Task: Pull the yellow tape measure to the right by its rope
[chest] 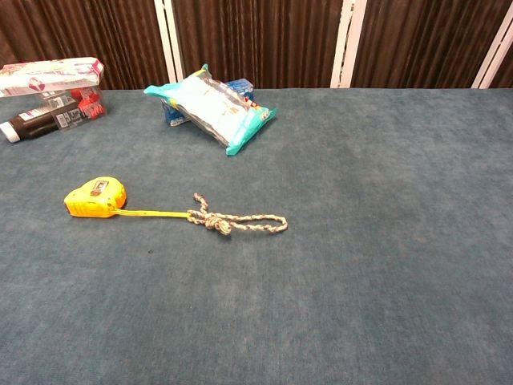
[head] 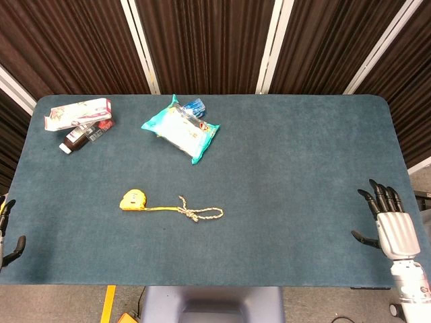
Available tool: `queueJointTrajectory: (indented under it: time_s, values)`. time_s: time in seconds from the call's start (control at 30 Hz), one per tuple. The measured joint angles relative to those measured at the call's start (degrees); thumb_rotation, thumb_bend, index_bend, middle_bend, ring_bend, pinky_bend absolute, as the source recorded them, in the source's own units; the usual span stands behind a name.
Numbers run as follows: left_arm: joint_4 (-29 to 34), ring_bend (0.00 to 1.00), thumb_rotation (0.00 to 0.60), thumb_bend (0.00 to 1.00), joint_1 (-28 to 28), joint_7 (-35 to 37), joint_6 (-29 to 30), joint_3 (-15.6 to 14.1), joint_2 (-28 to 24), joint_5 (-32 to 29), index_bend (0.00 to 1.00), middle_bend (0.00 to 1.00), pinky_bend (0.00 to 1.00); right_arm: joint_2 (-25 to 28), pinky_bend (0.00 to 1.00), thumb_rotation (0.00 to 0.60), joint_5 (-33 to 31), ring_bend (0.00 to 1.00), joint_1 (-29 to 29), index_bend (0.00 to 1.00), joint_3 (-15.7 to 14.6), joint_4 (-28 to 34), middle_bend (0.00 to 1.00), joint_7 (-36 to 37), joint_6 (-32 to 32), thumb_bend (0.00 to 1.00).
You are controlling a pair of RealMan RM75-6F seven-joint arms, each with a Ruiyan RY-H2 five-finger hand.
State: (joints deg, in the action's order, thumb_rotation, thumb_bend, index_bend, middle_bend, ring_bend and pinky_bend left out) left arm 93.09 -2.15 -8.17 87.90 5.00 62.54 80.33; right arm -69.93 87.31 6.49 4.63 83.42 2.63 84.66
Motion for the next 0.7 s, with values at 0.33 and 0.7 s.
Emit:
queueJointTrajectory:
  time_s: [0.33,0.7]
  values:
    - [0.3,0.00,0.600,0.41,0.4,0.9,0.6,-0.1,-0.2,0.5,0.08,0.00,0.13,-2.5,0.00,0.600,0.1,0.00,-0.3,0.20,0.5,-1.2,0.04,-1.7,2.1,0.13]
    - [1.7,0.00,0.600,0.41,0.4,-0.7,0.5,-0.3,-0.2,0.1,0.08,0.00,0.13,-2.1,0.00,0.600,0.9,0.00,0.2,0.22,-0.4,-1.0,0.04,-0.1,0.6,0.13]
